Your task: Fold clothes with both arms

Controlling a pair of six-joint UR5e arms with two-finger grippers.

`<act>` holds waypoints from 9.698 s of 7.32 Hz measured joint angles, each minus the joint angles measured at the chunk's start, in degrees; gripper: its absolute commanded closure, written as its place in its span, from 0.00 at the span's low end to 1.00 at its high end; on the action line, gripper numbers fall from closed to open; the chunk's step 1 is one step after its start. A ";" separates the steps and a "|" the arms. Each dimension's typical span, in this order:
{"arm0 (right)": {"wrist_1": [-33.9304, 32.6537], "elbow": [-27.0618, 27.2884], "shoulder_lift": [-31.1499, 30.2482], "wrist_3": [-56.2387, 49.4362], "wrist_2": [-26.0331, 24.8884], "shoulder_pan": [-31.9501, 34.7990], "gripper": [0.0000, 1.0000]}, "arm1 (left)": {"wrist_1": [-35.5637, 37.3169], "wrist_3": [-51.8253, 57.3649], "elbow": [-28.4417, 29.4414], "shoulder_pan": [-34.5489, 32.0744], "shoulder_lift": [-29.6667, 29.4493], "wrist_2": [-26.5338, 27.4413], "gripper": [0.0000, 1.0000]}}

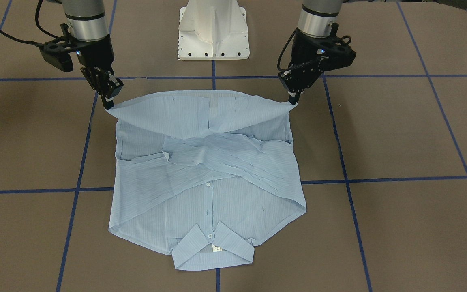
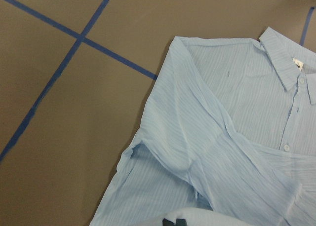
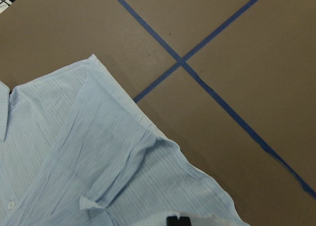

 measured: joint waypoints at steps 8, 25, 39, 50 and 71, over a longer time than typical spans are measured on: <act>13.42 -40.73 19.18 -8.01 0.16 10.29 1.00 | -31.52 3.45 40.03 -8.76 -10.80 0.64 1.00; 16.23 -25.31 6.68 -5.92 2.42 4.79 0.00 | -39.97 5.72 46.49 -9.70 -11.53 0.16 0.68; 20.52 -17.89 -2.93 11.31 6.69 -2.02 1.00 | -39.71 5.72 46.35 -10.07 -11.46 0.54 0.68; 19.74 9.07 -26.05 17.53 25.08 -35.45 0.00 | -38.91 -8.39 22.42 -7.25 -3.30 -13.93 0.57; 19.76 -9.23 -4.83 -5.12 22.37 9.15 0.00 | -39.83 -3.08 46.24 -5.58 -16.52 -2.24 1.00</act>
